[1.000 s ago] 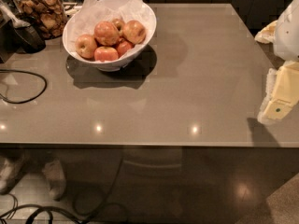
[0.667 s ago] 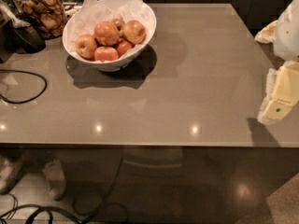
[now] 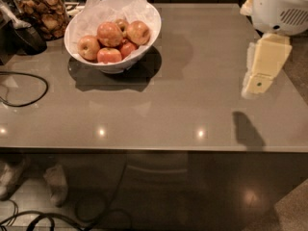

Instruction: Pick apple from white bowl

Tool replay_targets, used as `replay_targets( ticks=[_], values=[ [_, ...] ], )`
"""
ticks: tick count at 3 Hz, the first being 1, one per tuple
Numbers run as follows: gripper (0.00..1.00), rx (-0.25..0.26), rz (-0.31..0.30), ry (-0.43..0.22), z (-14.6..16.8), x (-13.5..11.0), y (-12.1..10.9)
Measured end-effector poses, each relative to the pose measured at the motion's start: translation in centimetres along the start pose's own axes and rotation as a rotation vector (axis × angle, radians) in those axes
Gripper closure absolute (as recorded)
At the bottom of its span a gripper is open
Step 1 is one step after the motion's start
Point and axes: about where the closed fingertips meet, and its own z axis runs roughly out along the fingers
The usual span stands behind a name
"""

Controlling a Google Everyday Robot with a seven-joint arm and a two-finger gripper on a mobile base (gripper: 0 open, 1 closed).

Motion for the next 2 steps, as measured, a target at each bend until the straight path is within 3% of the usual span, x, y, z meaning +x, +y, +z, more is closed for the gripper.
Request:
replay_targets(
  ticks=[2],
  values=[
    [0.0, -0.004, 0.016, -0.016, 0.58, -0.1, 0.13]
  ],
)
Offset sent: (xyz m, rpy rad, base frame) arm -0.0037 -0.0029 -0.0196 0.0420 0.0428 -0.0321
